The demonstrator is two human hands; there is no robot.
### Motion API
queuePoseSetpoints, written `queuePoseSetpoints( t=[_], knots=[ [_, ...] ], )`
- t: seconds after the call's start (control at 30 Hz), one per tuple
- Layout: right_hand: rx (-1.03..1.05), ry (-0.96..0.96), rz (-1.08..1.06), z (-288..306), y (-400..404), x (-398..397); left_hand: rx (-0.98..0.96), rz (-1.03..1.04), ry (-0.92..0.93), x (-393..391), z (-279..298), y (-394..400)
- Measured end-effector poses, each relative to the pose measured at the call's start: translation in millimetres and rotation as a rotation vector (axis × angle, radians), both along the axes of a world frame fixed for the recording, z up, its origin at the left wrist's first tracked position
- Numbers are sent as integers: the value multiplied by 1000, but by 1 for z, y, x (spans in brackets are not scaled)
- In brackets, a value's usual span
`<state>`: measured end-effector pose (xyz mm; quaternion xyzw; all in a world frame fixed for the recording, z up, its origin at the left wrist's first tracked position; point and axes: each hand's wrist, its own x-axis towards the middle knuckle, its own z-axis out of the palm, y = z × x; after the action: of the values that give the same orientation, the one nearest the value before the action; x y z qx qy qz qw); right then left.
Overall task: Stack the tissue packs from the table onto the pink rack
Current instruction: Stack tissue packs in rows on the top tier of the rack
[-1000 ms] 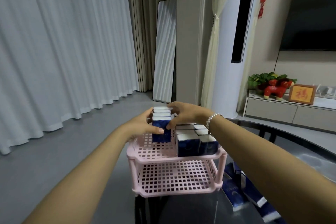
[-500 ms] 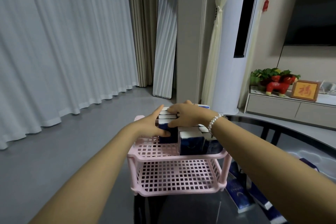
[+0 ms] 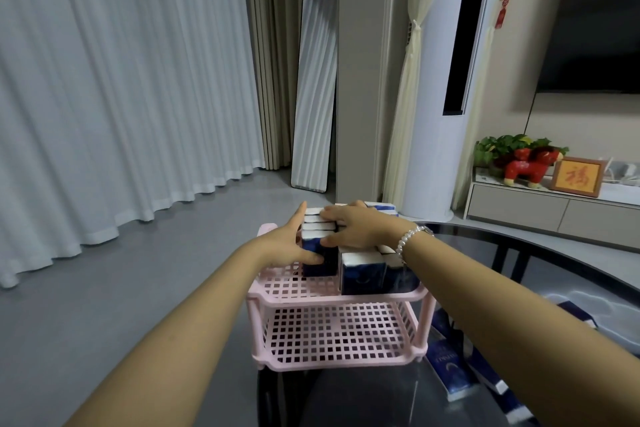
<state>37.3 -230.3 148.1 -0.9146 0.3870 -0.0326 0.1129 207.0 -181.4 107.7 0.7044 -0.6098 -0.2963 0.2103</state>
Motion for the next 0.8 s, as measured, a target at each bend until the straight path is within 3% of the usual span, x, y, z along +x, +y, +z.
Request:
queuePoseSetpoints(
  t=[0.3,0.53,0.63,0.8],
  knots=[
    [30,-146,-39,-2,6,-7,-176,31,128,-10,0,26],
    [-58,-476,-114,-14,37,-42,-530,156,48,-48,10,66],
    [-93,-582,-115,-17,68,-71,-643,139,120,-76,8,84],
    [-104,-669,-196,-32,118,-132,-655,40,227,-136,-5,110]
  ],
)
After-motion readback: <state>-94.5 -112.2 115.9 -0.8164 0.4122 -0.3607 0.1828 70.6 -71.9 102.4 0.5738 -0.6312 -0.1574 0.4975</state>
